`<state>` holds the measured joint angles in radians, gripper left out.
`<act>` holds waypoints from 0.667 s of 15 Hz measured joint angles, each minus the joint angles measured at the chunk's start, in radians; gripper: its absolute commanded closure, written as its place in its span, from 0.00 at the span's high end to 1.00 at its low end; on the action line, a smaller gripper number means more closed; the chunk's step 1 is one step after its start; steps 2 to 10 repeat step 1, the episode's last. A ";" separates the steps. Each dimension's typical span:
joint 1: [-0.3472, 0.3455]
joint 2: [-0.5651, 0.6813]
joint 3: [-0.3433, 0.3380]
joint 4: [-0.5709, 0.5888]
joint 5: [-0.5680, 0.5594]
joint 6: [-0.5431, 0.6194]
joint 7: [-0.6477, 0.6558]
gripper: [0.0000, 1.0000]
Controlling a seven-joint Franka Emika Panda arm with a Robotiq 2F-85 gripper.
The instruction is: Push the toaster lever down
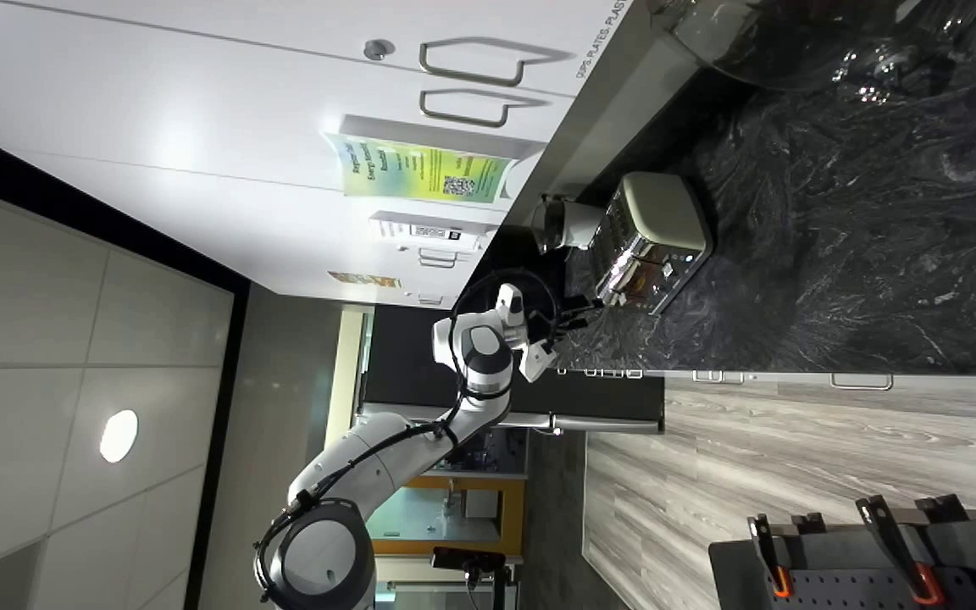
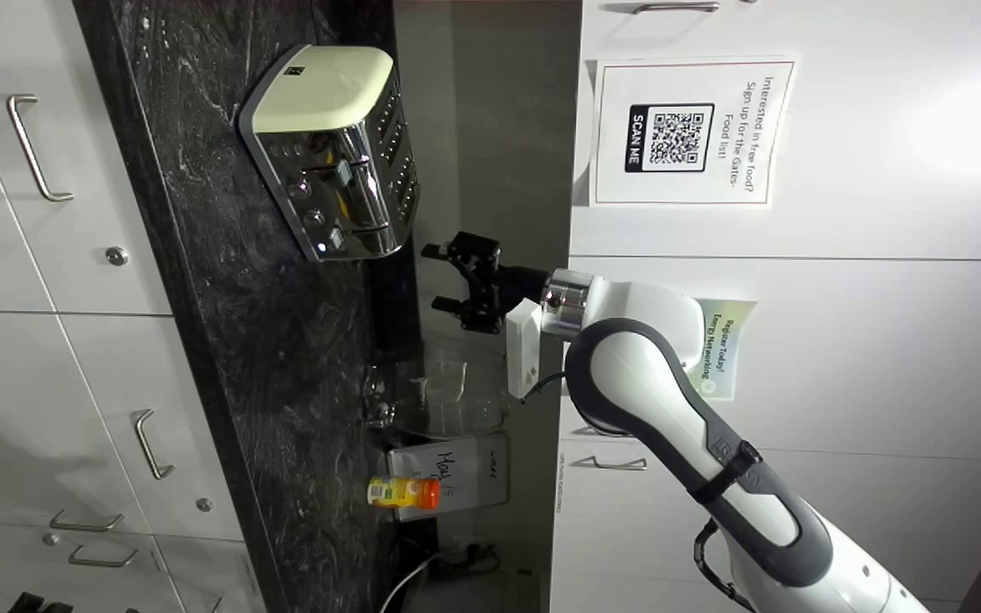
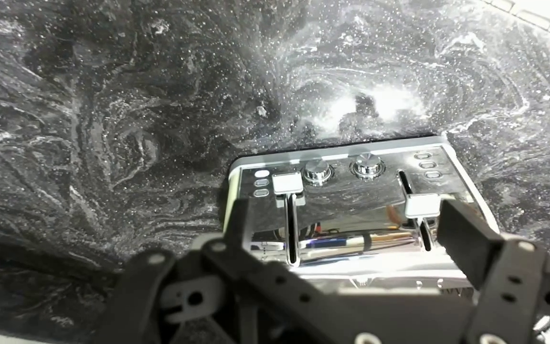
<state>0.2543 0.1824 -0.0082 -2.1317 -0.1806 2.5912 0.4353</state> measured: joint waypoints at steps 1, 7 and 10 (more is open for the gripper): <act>0.000 0.000 0.000 0.000 -0.001 0.000 0.000 1.00; 0.000 0.000 0.000 0.000 -0.001 0.000 0.000 1.00; 0.000 0.000 0.000 0.000 -0.001 0.000 0.000 1.00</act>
